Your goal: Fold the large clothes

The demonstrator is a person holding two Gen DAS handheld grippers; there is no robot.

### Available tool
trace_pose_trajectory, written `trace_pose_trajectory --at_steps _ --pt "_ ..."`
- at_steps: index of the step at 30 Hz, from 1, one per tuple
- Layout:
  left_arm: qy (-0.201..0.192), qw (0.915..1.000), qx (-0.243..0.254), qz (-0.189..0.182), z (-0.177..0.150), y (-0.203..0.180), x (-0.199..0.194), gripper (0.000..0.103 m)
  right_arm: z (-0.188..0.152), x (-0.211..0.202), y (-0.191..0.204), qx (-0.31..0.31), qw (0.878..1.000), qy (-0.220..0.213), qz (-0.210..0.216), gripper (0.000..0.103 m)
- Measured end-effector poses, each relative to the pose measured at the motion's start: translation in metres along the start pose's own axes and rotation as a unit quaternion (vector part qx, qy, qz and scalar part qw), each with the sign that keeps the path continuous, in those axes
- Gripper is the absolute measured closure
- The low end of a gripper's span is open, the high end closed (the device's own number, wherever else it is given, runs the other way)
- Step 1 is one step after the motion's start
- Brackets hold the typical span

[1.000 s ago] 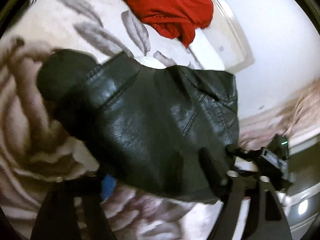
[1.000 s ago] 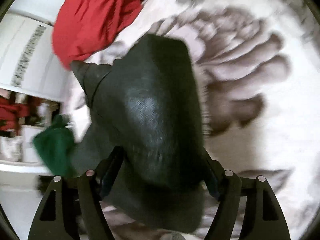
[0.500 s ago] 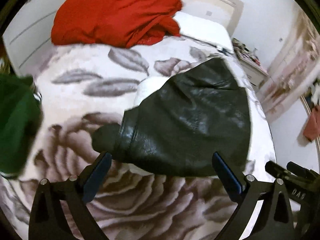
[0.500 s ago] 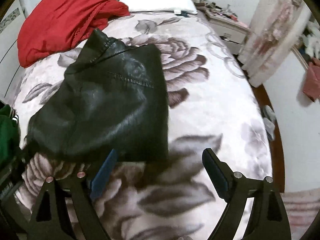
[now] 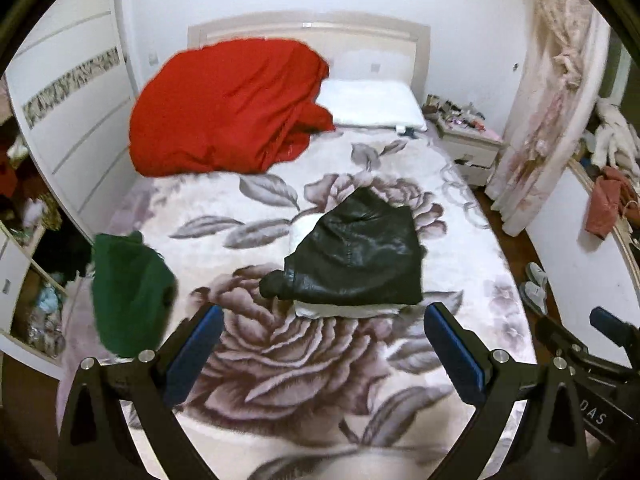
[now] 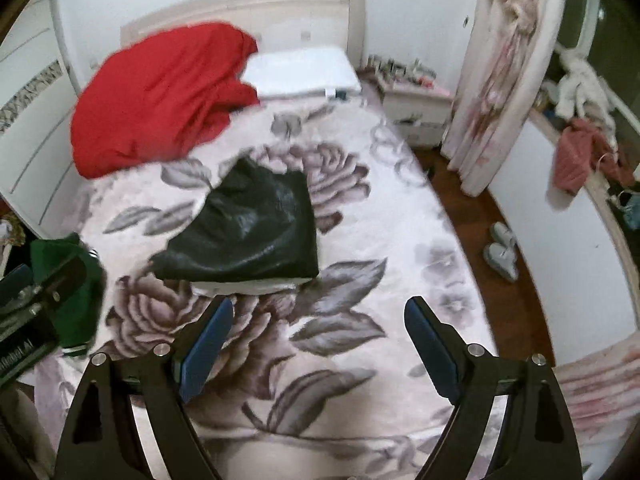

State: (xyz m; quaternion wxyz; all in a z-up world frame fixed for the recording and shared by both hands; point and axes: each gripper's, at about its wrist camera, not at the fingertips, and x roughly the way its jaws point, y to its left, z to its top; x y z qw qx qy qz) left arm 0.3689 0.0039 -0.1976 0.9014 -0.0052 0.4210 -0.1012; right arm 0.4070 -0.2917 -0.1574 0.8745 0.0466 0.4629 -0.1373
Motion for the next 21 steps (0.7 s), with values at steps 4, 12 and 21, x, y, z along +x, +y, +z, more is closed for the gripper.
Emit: trace_pose_trajectory --at_steps 4,12,21 --pt "-0.016 0.9998 0.008 0.000 -0.007 -0.012 -0.064 0.000 -0.007 -0.078 -0.007 -0.013 0.999 -0.035 -0.012 0.014" --pt "-0.054 0.9985 -0.001 0.007 -0.024 -0.024 -0.163 0.000 -0.026 -0.208 -0.033 -0.010 0.996 -0.086 -0.007 0.014" --pt "-0.077 0.9969 -0.011 0.015 -0.040 -0.027 -0.208 0.000 -0.047 -0.285 -0.043 -0.016 0.992 -0.121 0.005 0.014"
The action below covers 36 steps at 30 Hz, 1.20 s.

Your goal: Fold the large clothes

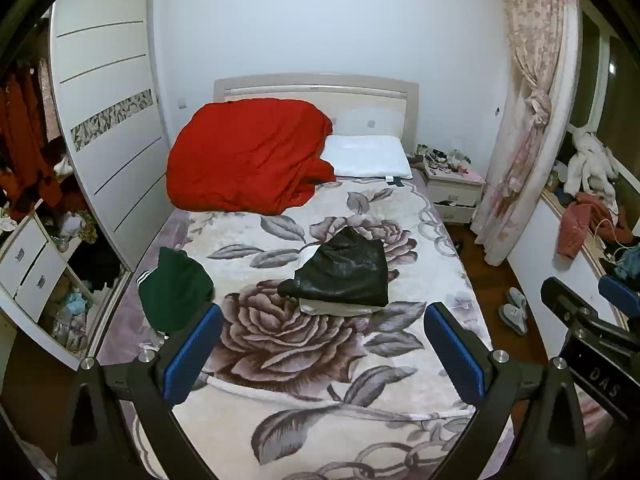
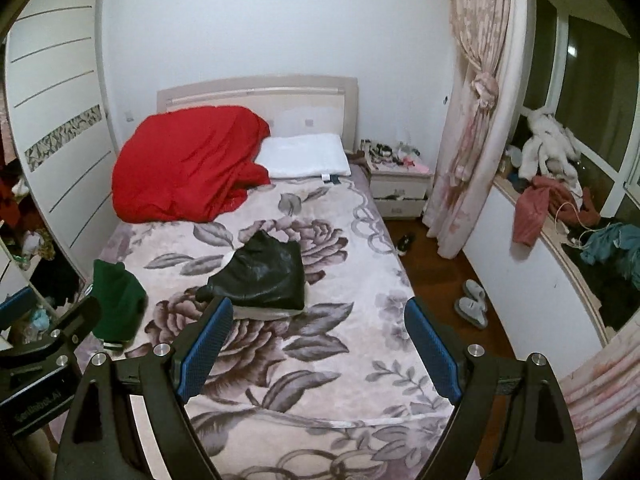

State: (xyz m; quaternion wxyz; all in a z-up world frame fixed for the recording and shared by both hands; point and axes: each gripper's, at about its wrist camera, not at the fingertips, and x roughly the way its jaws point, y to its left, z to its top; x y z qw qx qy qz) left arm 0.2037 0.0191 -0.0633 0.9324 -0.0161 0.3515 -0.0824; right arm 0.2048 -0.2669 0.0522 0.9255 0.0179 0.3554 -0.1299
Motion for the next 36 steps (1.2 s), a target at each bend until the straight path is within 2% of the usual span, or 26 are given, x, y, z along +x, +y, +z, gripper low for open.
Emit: trace_pose_trajectory --at_steps 12,19,36 --pt "-0.022 0.9993 -0.009 0.029 -0.005 -0.005 -0.029 0.000 0.000 -0.036 -0.007 -0.007 1.000 -0.017 0.009 0.009" --pt "0.001 0.9991 -0.012 0.042 -0.007 -0.007 -0.031 0.000 0.005 -0.045 -0.008 -0.010 1.000 -0.016 0.023 0.009" --pt "-0.005 0.9990 -0.018 0.040 -0.007 -0.009 -0.042 0.000 0.008 -0.049 -0.010 -0.012 0.999 -0.012 0.041 0.007"
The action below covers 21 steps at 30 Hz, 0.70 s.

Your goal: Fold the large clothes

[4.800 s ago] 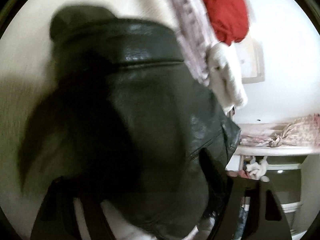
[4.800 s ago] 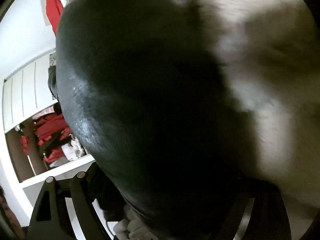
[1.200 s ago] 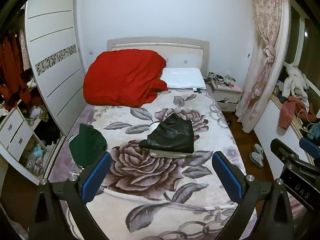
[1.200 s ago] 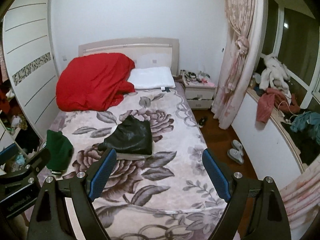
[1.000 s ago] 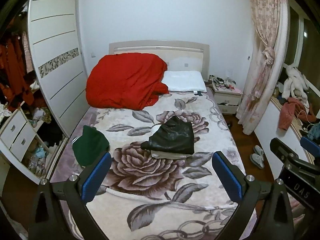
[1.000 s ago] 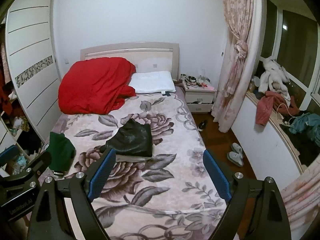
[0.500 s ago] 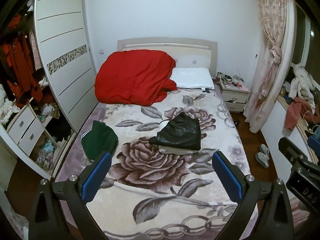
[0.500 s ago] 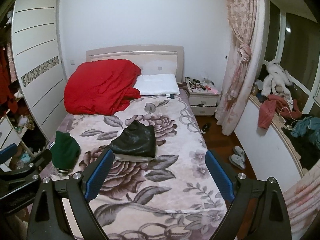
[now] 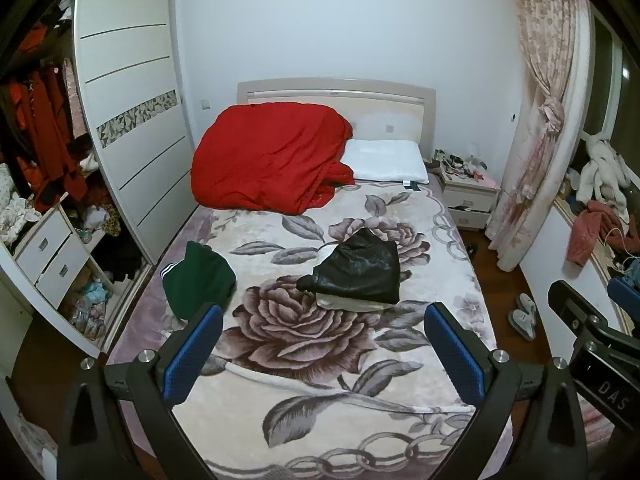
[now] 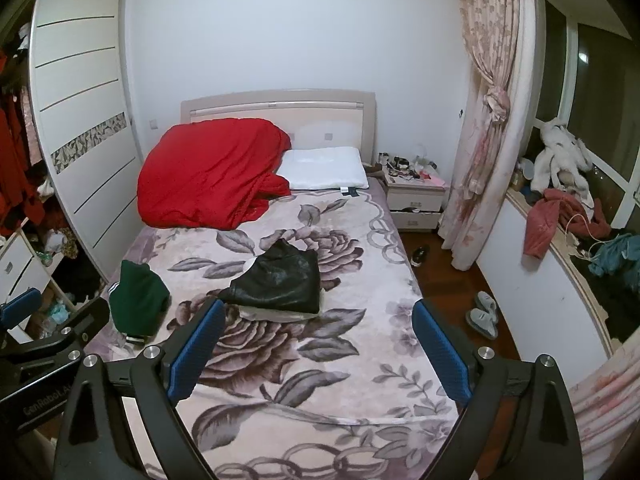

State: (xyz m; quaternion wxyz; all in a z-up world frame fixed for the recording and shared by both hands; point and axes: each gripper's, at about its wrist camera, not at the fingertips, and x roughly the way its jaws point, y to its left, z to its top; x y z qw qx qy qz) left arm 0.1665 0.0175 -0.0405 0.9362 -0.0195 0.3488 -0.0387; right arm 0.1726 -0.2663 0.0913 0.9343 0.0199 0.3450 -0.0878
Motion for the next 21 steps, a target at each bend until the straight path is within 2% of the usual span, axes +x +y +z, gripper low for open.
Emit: trace_pose_trajectory --at_steps 21 --pt "-0.008 1.0000 0.003 0.004 0.011 -0.002 -0.004 0.000 0.003 0.003 -0.004 0.001 1.000 0.001 0.005 0.006"
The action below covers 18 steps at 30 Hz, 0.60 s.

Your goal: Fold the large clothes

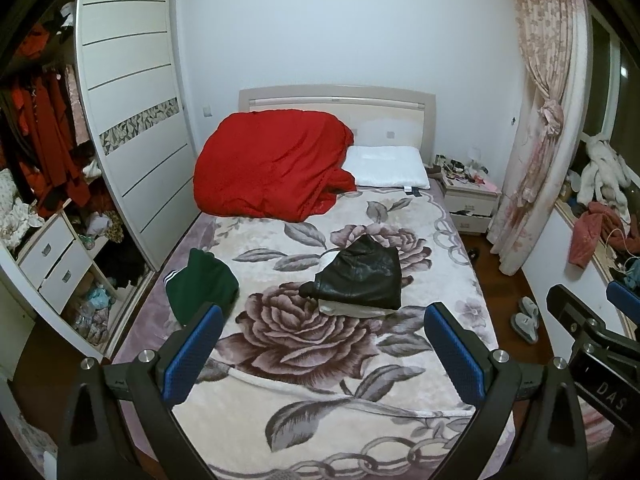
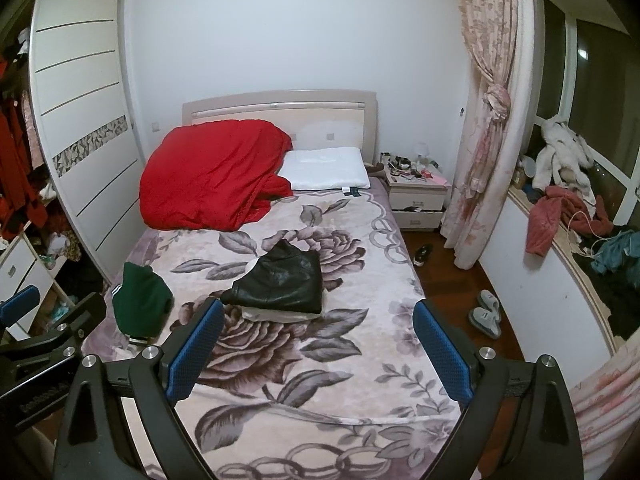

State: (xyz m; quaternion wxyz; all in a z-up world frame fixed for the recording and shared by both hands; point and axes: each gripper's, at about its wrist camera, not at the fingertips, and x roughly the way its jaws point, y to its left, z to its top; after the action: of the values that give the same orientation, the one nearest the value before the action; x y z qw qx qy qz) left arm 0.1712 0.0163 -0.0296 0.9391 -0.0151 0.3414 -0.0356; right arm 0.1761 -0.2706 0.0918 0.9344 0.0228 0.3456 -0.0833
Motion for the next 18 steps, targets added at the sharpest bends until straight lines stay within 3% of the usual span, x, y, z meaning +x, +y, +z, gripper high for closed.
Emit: trace_pose_trajectory --at_steps 18 --pt "-0.008 0.9999 -0.006 0.006 0.0008 -0.0002 -0.0043 0.000 -0.0019 -0.0053 -0.0001 0.002 1.000 -0.003 0.001 0.006"
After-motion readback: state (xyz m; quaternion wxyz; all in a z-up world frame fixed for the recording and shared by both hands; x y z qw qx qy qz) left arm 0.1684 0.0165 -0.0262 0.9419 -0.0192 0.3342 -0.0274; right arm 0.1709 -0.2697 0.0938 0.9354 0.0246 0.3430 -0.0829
